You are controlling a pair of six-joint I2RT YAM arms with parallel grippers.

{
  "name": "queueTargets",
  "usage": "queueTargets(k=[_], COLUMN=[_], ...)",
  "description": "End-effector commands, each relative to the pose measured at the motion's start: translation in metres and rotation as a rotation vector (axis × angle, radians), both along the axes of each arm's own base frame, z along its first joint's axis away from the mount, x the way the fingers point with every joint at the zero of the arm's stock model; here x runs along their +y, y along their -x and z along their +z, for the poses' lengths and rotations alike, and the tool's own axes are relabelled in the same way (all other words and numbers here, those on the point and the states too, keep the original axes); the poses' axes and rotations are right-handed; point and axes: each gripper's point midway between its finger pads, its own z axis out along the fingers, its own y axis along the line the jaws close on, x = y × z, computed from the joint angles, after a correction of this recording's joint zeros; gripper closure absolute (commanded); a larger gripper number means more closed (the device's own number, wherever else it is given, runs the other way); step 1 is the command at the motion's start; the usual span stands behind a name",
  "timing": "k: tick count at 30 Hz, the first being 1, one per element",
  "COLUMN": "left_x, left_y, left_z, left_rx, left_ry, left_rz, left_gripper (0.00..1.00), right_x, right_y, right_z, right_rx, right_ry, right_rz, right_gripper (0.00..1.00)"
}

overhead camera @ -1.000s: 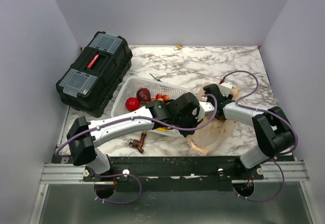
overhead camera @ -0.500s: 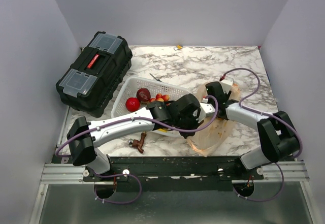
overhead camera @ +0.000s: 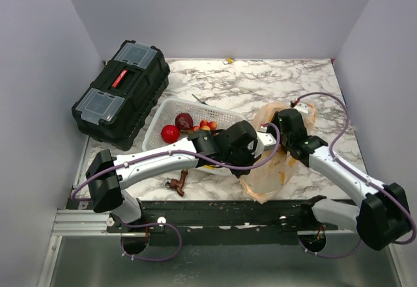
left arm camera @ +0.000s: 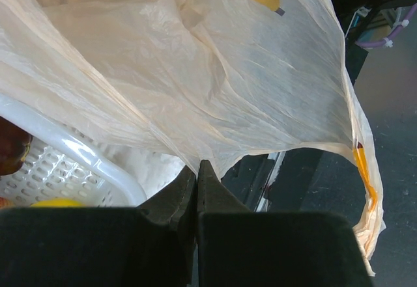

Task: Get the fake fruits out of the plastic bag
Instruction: Take out the fake fruit from the plastic bag.

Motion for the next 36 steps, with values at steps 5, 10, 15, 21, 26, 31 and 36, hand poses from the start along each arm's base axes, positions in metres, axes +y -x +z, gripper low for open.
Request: queueTargets(k=[5, 10, 15, 21, 26, 31, 36], left_x=[0.000, 0.002, 0.004, 0.008, 0.017, 0.032, 0.050], left_y=[-0.001, -0.003, -0.005, -0.009, -0.015, -0.025, -0.040], left_z=[-0.001, 0.001, 0.007, 0.024, 0.044, 0.065, 0.093], left_rx=[-0.011, -0.020, -0.040, -0.084, -0.156, -0.254, -0.375], left_ry=[-0.010, -0.009, 0.001, 0.036, 0.081, 0.130, 0.206], left_rz=[0.009, 0.016, 0.026, 0.035, 0.053, 0.102, 0.188], left_gripper=[1.00, 0.99, 0.91, 0.66, 0.46, 0.40, 0.35], right_x=[0.013, 0.018, 0.018, 0.020, 0.024, 0.027, 0.051], right_y=[0.045, 0.060, 0.071, 0.074, 0.075, 0.078, 0.070], right_z=[0.026, 0.053, 0.079, 0.109, 0.125, 0.137, 0.152], right_rx=[0.052, 0.025, 0.001, -0.038, -0.035, -0.044, -0.057], right_ry=[-0.148, -0.220, -0.251, -0.278, -0.294, -0.310, -0.393], right_rz=[0.094, 0.120, 0.137, 0.152, 0.173, 0.191, 0.273], right_gripper=[0.83, 0.87, 0.88, 0.89, 0.89, 0.89, 0.89])
